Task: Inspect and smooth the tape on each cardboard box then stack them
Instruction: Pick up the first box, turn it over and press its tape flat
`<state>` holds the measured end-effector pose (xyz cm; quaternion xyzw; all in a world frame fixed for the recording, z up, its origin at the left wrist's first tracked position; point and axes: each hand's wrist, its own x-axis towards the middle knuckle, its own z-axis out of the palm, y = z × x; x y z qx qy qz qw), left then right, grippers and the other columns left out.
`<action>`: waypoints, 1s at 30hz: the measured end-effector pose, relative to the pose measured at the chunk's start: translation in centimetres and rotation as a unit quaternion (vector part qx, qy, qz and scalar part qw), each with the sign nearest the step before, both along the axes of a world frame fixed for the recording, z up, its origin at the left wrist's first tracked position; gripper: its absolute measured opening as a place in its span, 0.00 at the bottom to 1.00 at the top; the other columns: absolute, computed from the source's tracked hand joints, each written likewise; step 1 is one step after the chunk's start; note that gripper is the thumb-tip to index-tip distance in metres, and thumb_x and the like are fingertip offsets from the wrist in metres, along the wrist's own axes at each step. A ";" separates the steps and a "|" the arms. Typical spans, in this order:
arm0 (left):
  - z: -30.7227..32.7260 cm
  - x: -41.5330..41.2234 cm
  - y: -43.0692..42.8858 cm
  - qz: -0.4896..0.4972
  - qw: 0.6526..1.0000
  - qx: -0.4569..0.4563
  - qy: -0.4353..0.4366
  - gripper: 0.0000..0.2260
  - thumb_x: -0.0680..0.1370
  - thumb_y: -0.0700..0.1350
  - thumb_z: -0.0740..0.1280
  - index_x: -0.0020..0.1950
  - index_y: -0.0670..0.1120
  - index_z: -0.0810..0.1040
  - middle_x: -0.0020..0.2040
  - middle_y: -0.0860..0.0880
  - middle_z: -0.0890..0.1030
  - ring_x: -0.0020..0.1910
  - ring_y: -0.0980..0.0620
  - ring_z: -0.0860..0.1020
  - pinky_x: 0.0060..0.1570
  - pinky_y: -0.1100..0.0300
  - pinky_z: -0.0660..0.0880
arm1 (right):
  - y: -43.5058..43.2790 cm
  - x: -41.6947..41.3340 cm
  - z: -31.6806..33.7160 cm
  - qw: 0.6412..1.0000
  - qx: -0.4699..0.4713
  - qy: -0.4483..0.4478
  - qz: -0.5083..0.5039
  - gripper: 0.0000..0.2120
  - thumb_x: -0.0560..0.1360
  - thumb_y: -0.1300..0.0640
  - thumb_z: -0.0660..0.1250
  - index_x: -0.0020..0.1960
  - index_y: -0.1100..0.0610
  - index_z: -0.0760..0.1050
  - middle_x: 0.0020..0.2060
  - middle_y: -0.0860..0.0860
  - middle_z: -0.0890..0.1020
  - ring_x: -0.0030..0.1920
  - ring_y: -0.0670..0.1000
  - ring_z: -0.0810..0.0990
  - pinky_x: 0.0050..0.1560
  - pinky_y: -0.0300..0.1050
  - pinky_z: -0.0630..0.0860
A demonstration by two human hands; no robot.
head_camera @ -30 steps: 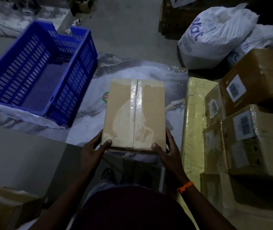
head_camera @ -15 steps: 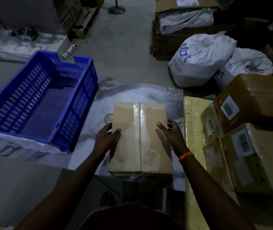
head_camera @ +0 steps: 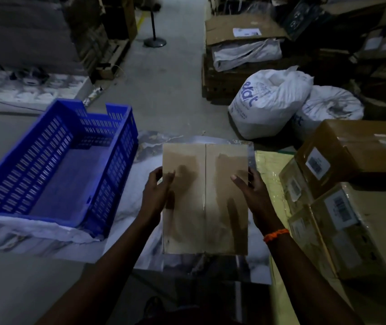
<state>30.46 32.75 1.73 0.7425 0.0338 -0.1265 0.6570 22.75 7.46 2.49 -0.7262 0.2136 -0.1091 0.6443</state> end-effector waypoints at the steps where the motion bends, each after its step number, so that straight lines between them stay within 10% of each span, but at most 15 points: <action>1: 0.7 0.1 0.2 0.000 1.000 -0.017 -0.005 0.29 0.77 0.69 0.66 0.73 0.57 0.72 0.69 0.54 0.78 0.66 0.53 0.77 0.64 0.47 0.77 | 0.0 -0.2 0.8 1.000 0.010 -0.013 -0.010 0.23 0.79 0.50 0.72 0.72 0.49 0.71 0.63 0.46 0.81 0.62 0.45 0.80 0.59 0.45 0.79; 6: 3.0 -1.1 0.6 0.017 0.998 -0.064 -0.012 0.33 0.71 0.78 0.60 0.69 0.62 0.76 0.67 0.57 0.78 0.67 0.57 0.75 0.71 0.42 0.71 | 1.2 -2.6 2.2 0.993 0.078 -0.059 -0.060 0.29 0.71 0.33 0.72 0.64 0.49 0.75 0.60 0.48 0.83 0.60 0.44 0.82 0.58 0.41 0.79; 10: 3.0 -3.1 1.0 0.032 0.997 -0.064 -0.010 0.24 0.73 0.78 0.57 0.59 0.69 0.78 0.60 0.62 0.80 0.64 0.57 0.76 0.70 0.40 0.71 | 2.4 -5.0 1.1 0.990 0.105 -0.058 -0.079 0.10 0.84 0.51 0.63 0.62 0.53 0.74 0.56 0.50 0.81 0.59 0.47 0.81 0.59 0.42 0.78; 22: 2.5 -6.1 2.1 0.020 0.997 -0.074 0.031 0.17 0.80 0.67 0.58 0.61 0.60 0.75 0.60 0.63 0.77 0.61 0.61 0.75 0.67 0.50 0.72 | 2.2 -7.8 -0.1 0.994 0.069 -0.015 -0.081 0.23 0.80 0.44 0.61 0.67 0.57 0.74 0.59 0.50 0.82 0.62 0.47 0.81 0.55 0.39 0.81; 26: 3.9 -3.9 2.0 -0.001 0.998 -0.056 0.030 0.13 0.83 0.63 0.55 0.58 0.62 0.75 0.57 0.63 0.76 0.58 0.61 0.75 0.65 0.50 0.71 | 0.7 -5.4 1.8 0.996 0.045 0.002 -0.071 0.34 0.75 0.28 0.62 0.65 0.55 0.76 0.58 0.52 0.82 0.60 0.48 0.82 0.53 0.44 0.82; 30: 5.6 -0.4 1.0 -0.030 0.998 -0.024 0.057 0.17 0.84 0.63 0.54 0.66 0.59 0.75 0.64 0.52 0.78 0.65 0.49 0.76 0.69 0.46 0.72 | -0.8 -1.5 4.0 0.996 0.050 0.058 -0.046 0.22 0.79 0.38 0.67 0.61 0.54 0.80 0.53 0.50 0.86 0.55 0.50 0.85 0.53 0.45 0.82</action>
